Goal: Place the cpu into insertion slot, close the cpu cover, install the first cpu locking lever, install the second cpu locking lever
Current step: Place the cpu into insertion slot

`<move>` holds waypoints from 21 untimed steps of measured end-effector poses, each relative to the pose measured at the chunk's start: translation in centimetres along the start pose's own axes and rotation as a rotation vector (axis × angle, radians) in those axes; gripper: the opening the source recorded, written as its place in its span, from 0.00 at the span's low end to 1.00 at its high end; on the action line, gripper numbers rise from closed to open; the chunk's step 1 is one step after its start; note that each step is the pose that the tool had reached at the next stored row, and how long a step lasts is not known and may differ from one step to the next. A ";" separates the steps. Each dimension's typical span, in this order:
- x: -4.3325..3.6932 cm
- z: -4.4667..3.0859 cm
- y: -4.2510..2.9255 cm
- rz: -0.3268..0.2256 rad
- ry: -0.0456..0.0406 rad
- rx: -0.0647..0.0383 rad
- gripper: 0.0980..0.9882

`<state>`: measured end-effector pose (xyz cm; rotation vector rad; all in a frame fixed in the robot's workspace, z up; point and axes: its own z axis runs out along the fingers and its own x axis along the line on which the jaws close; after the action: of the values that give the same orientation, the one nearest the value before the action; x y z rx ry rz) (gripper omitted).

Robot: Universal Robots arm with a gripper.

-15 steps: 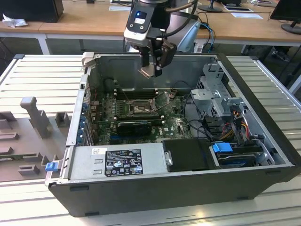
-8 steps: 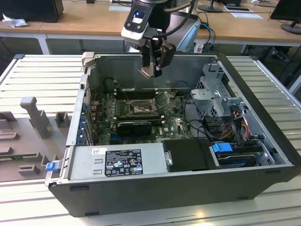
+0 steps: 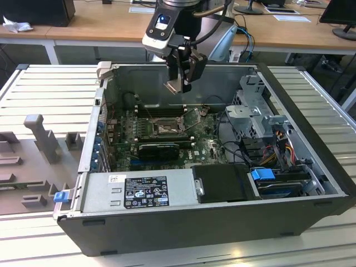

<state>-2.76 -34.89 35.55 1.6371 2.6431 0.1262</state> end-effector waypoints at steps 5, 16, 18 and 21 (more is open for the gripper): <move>0.00 0.05 0.00 0.090 -0.0081 -0.001 0.49; -0.01 0.34 -0.03 0.198 -0.0173 -0.003 0.49; -0.01 0.65 -0.05 0.209 -0.0180 -0.003 0.49; -0.02 0.94 -0.08 0.272 -0.0232 -0.003 0.49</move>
<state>-2.75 -34.89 34.60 1.9750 2.3886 0.1161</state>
